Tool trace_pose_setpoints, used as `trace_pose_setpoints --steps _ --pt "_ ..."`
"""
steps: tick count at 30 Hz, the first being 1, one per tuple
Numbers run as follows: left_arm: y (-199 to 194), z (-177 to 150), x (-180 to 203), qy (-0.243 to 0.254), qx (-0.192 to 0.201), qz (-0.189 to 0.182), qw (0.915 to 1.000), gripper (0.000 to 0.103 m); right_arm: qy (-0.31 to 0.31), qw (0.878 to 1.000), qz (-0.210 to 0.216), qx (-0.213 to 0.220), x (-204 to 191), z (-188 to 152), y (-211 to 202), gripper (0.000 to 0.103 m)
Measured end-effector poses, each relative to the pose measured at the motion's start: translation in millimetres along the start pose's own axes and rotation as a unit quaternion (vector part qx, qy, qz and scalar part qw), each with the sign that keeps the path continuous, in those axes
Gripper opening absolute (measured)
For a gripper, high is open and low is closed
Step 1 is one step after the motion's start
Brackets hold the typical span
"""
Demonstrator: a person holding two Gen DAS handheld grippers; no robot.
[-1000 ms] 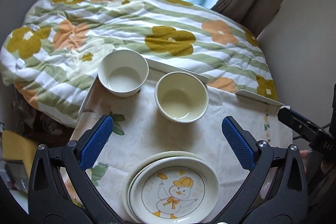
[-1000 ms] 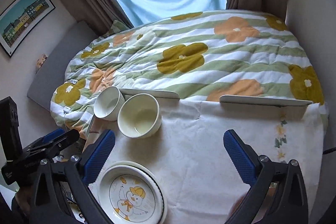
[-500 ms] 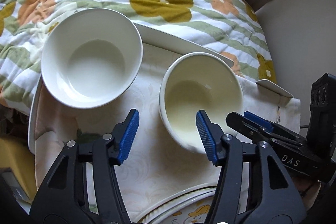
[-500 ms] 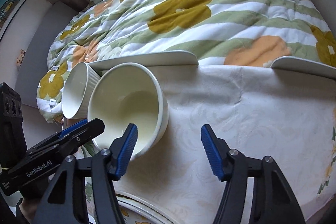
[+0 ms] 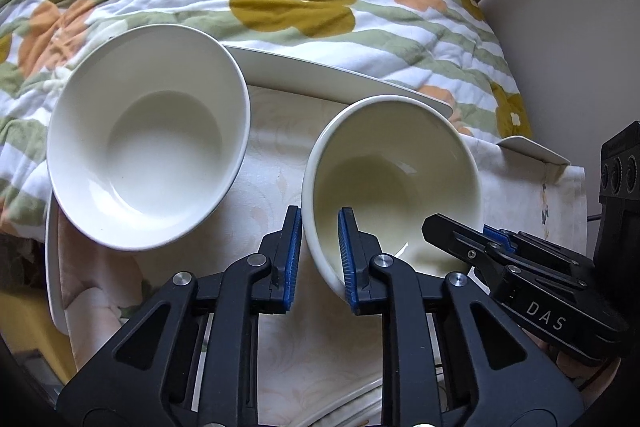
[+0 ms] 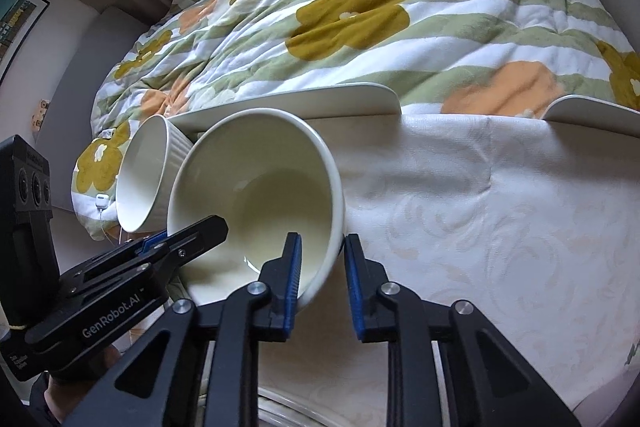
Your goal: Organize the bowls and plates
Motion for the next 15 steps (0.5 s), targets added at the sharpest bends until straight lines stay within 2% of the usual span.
trace_pose_setpoints --steps 7,15 --pt "-11 -3 6 0.012 0.02 0.014 0.9996 0.016 -0.017 1.0 0.001 0.013 -7 -1 -9 0.02" --pt "-51 -12 29 0.017 0.052 0.026 0.9981 0.016 -0.024 0.999 0.025 0.041 -7 -7 -48 0.02"
Point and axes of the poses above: each gripper's, at about its wrist camera, not at the fingertips, and y roughly the way its jaws point, x to its right, z to its top, the point moved 2 cm from there along y, roughly the way its jaws point, and after that the axes turned 11 degrees about z, right-handed, at the moved point
